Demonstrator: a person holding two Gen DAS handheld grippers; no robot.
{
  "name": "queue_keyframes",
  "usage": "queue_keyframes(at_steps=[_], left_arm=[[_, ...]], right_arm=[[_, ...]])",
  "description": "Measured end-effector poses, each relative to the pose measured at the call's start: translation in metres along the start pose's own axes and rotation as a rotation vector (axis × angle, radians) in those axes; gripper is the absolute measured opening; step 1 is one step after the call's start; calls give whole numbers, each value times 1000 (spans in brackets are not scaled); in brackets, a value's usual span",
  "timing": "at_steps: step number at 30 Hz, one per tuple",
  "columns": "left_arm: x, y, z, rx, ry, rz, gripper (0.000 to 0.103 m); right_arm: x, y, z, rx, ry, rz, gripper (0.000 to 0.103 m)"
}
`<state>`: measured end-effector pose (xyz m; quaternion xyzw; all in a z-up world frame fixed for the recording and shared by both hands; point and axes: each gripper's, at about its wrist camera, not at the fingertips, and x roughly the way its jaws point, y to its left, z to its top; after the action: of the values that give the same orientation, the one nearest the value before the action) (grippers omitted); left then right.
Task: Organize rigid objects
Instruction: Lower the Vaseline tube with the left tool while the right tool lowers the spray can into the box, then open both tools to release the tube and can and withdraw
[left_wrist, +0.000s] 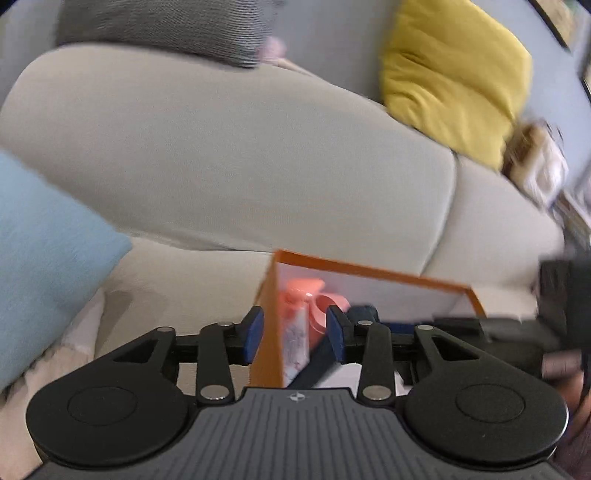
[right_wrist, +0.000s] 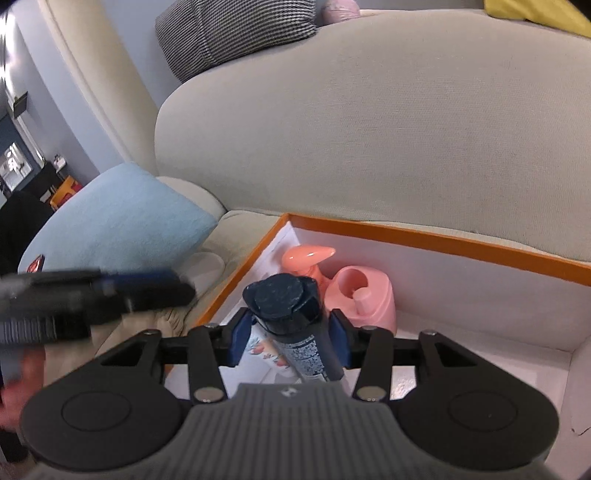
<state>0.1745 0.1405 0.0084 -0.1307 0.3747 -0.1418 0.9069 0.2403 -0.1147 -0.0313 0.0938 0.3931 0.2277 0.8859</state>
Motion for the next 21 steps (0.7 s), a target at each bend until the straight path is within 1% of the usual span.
queue_keyframes(at_steps=[2, 4, 6, 7, 10, 12, 13, 14, 16, 18, 20, 21], left_arm=[[4, 12, 0, -66, 19, -2, 43], [11, 21, -1, -128, 64, -20, 43], [18, 28, -4, -186, 104, -31, 35], [22, 31, -5, -210, 118, -37, 35], [29, 33, -10, -224, 154, -45, 32], [37, 32, -11, -226, 186, -42, 25], [39, 32, -11, -233, 198, -40, 24], [39, 34, -12, -243, 203, -45, 24], [38, 37, -12, -262, 209, -54, 23], [34, 38, -14, -268, 205, -59, 23], [32, 38, -12, -267, 196, -57, 23], [31, 38, -11, -267, 191, -57, 23]], right_arm=[[-2, 7, -1, -30, 13, -13, 56], [-3, 12, -3, -55, 37, -28, 56], [-1, 14, -6, -82, 90, -53, 60], [3, 15, -7, -95, 135, -71, 63], [18, 16, -9, -141, 246, -124, 62], [29, 18, -8, -194, 306, -133, 61], [32, 19, -10, -218, 336, -130, 59], [35, 20, -11, -237, 362, -124, 54], [49, 23, -9, -273, 415, -124, 51], [62, 26, -10, -319, 447, -137, 43], [71, 27, -13, -364, 476, -150, 32], [75, 27, -14, -385, 485, -163, 29]])
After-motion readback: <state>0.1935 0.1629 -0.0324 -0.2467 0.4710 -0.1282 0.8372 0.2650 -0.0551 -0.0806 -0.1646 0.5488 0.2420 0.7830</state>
